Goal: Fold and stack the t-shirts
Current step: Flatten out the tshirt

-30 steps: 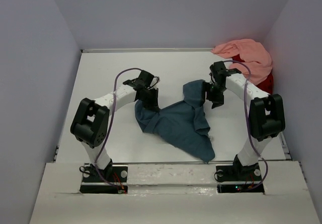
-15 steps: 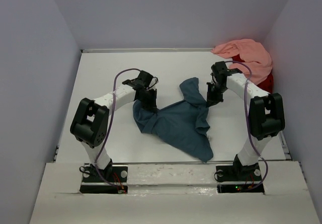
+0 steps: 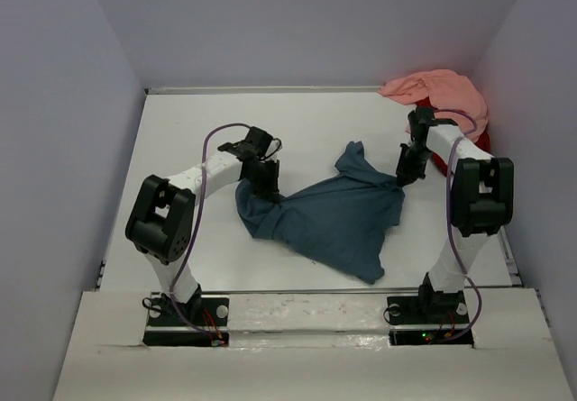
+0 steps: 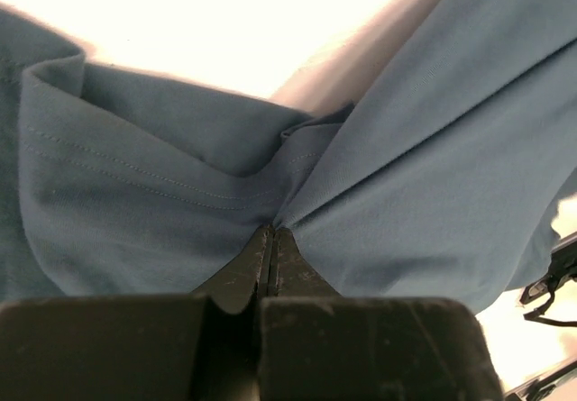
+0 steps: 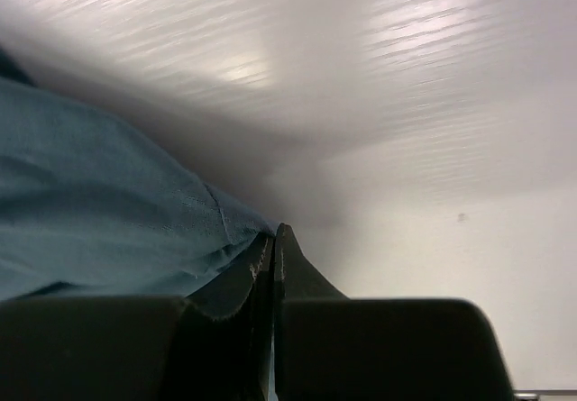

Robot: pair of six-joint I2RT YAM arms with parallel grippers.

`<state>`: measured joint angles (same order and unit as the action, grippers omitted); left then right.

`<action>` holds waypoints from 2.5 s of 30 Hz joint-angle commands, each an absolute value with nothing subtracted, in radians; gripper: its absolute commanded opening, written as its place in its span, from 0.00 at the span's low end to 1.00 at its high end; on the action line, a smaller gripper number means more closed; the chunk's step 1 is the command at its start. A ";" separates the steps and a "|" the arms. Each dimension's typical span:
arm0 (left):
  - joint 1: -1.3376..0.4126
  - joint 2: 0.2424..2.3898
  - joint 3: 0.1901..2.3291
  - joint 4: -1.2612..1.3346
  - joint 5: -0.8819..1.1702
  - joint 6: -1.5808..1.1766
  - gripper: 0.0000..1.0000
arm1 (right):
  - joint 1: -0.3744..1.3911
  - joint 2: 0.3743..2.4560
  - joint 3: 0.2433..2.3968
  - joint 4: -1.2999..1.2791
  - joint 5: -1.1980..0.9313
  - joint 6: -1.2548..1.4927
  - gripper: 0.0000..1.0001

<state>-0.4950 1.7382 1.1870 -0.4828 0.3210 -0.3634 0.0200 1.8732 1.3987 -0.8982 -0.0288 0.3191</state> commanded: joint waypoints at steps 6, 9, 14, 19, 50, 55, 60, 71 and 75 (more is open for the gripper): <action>-0.483 1.698 1.173 -0.522 0.318 -0.341 0.00 | -0.006 1.905 1.505 -0.924 0.163 0.351 0.54; -0.482 1.701 1.175 -0.519 0.321 -0.341 0.00 | -0.006 1.862 1.564 -0.917 0.114 0.319 0.59; -0.483 1.723 1.196 -0.523 0.328 -0.338 0.00 | 0.030 1.790 1.589 -0.868 -0.224 0.285 0.60; -0.482 1.743 1.226 -0.528 0.325 -0.334 0.00 | 0.148 1.795 1.585 -0.870 -0.365 0.259 0.59; -0.482 1.617 1.112 -0.472 0.348 -0.364 0.00 | 0.505 2.241 2.065 -0.890 -0.057 0.035 0.61; -0.482 1.620 1.109 -0.457 0.360 -0.365 0.00 | 0.505 2.279 2.091 -0.893 -0.031 0.029 0.60; -0.482 1.624 1.117 -0.459 0.365 -0.356 0.00 | 0.505 2.292 2.089 -0.896 -0.006 0.023 0.59; -0.480 1.641 1.131 -0.466 0.362 -0.341 0.00 | 0.505 2.272 2.051 -0.902 0.104 0.038 0.00; -0.477 1.635 1.120 -0.466 0.359 -0.341 0.00 | 0.505 2.266 2.052 -0.910 0.121 0.046 0.00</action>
<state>-0.4866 1.6657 1.1206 -0.4595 0.3405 -0.3584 0.4995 2.2929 2.0449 -0.8913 0.0795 0.0349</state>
